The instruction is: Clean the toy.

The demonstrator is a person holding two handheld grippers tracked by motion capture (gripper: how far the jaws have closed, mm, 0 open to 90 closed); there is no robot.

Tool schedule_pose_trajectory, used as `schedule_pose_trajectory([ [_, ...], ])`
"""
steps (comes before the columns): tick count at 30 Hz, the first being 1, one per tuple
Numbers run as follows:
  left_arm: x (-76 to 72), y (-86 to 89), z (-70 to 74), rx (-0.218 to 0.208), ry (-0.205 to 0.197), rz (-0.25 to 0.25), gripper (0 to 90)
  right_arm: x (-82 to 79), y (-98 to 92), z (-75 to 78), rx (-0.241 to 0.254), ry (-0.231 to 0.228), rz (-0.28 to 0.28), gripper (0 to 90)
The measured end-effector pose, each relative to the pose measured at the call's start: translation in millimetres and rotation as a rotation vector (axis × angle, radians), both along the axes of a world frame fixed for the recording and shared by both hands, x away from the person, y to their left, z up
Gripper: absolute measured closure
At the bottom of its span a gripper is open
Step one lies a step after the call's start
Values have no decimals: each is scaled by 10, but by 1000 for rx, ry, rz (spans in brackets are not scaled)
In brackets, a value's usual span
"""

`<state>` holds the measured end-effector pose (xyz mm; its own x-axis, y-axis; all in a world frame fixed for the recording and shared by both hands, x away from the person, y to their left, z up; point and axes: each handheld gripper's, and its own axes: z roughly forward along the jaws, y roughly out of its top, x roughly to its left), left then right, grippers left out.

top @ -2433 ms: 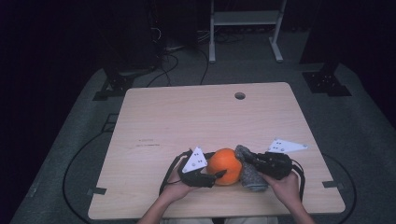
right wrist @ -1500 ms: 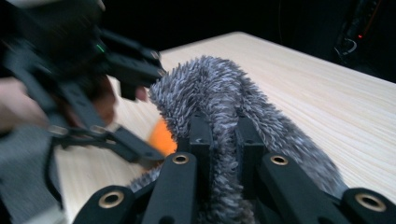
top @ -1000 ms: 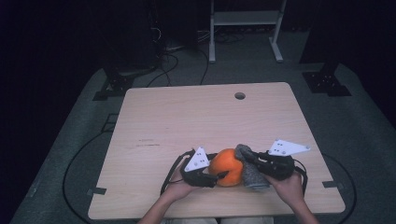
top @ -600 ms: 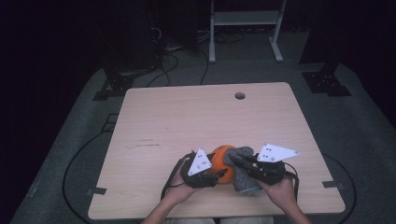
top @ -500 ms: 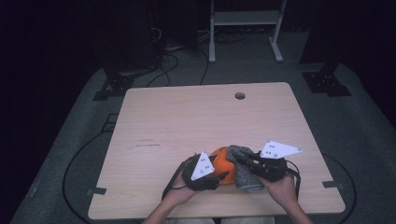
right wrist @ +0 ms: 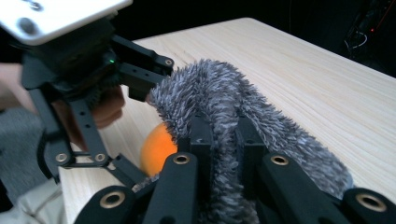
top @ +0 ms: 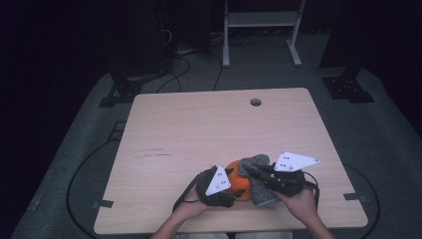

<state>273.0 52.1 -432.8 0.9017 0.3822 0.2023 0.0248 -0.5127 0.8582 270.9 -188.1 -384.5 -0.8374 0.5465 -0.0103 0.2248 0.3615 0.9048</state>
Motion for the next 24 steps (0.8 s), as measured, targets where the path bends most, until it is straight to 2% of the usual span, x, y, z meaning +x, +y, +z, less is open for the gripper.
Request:
schedule_pose_trajectory([
  [3,27,0,-2,-17,8,-2,338,92,-104,-80,29,34,-29,805],
  [5,33,-17,-7,-26,10,-2,337,150,-206,-138,61,77,-55,805],
  [8,40,-19,-7,-27,9,-3,329,182,-309,-188,38,95,-102,805],
  [10,45,-12,-6,-35,15,0,329,205,-361,-220,45,122,-114,806],
  [12,54,8,4,-49,24,12,333,198,-370,-203,53,122,-118,806],
  [15,116,73,22,-99,85,53,347,144,-323,-124,103,100,-75,806],
  [18,159,117,22,-134,126,57,361,131,-261,-148,90,96,-62,805],
  [21,164,103,32,-146,136,77,369,192,-324,-225,123,146,-78,806],
  [24,156,104,49,-156,146,92,372,181,-355,-213,105,145,-103,806],
])
